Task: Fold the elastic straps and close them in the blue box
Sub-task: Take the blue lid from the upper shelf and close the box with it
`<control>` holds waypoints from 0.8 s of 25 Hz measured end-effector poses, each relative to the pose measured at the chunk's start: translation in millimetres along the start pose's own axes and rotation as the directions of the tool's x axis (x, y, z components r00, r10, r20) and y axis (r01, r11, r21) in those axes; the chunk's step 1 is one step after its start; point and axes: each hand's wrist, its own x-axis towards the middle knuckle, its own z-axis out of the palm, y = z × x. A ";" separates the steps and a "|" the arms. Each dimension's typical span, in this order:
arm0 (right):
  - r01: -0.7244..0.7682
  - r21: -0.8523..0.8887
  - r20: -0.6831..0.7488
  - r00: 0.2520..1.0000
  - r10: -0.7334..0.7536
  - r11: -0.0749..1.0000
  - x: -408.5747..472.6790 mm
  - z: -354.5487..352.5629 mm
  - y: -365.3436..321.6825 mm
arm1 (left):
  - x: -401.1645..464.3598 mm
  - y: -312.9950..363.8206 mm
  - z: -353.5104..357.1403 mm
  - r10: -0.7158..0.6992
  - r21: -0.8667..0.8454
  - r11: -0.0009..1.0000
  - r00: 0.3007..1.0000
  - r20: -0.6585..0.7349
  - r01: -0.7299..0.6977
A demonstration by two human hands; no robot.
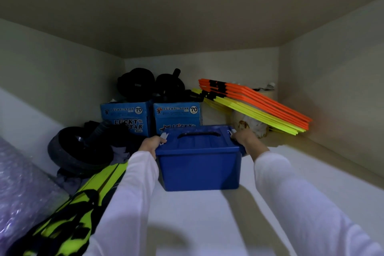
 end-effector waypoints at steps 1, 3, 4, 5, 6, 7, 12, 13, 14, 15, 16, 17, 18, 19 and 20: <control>-0.010 0.004 0.000 1.000 0.010 1.000 -5.9 -4.1 1.2 | -4.0 -1.1 1.6 -0.002 0.001 1.000 1.000 0.003 0.002; -0.021 0.024 0.008 1.000 0.021 0.999 -21.2 -13.0 6.4 | -18.3 -4.1 4.1 -0.009 0.019 1.000 1.000 0.009 0.009; -0.034 0.022 0.018 0.999 0.034 0.999 -28.2 -16.6 7.6 | -26.7 -4.7 5.3 -0.012 0.038 0.999 1.000 0.013 0.012; -0.039 0.020 0.026 0.999 0.038 0.999 -32.1 -20.1 9.6 | -31.6 -5.8 6.7 -0.009 0.045 0.999 1.000 0.027 0.008; -0.048 0.017 0.027 0.999 0.047 0.999 -41.8 -25.4 11.6 | -41.8 -5.8 8.7 -0.011 0.053 0.999 1.000 0.018 0.010; -0.051 0.026 0.025 0.998 0.051 0.998 -48.1 -29.9 14.6 | -50.8 -7.5 10.9 -0.011 0.055 0.998 1.000 0.016 0.010; -0.043 0.008 0.006 0.999 0.043 0.999 -78.4 -53.9 26.3 | -79.8 -13.6 19.2 0.004 0.043 0.999 0.999 0.036 -0.006; -0.040 0.017 0.008 0.999 0.040 0.999 -81.8 -56.3 29.2 | -81.8 -15.3 20.6 0.014 0.038 0.999 0.999 0.042 -0.015; -0.044 0.014 -0.006 0.999 0.044 0.999 -90.4 -59.2 28.9 | -90.5 -14.6 22.6 0.016 0.049 0.999 1.000 0.027 -0.018; -0.046 0.013 -0.010 0.999 0.046 0.999 -94.0 -61.1 28.3 | -91.3 -15.4 23.7 0.022 0.048 0.999 0.999 0.029 -0.024; -0.046 0.013 -0.021 0.999 0.047 0.999 -100.5 -62.1 28.8 | -95.3 -16.1 23.0 0.003 0.056 0.998 1.000 0.013 -0.004; -0.025 0.020 -0.035 0.999 0.026 0.999 -104.8 -64.9 26.9 | -95.8 -11.9 25.5 -0.003 0.041 0.999 1.000 0.012 0.003; -0.009 0.032 -0.039 0.999 0.010 0.999 -114.0 -65.7 25.8 | -103.6 -9.4 26.1 -0.007 0.009 1.000 1.000 -0.004 0.007; 0.012 0.064 -0.046 0.999 -0.009 0.998 -119.8 -66.0 27.2 | -106.7 -10.6 28.0 0.027 -0.040 0.999 0.999 -0.024 -0.028; 0.049 0.129 -0.070 0.997 -0.040 0.990 -128.1 -69.0 31.9 | -113.2 -13.7 29.2 0.103 -0.042 0.993 0.990 -0.100 -0.108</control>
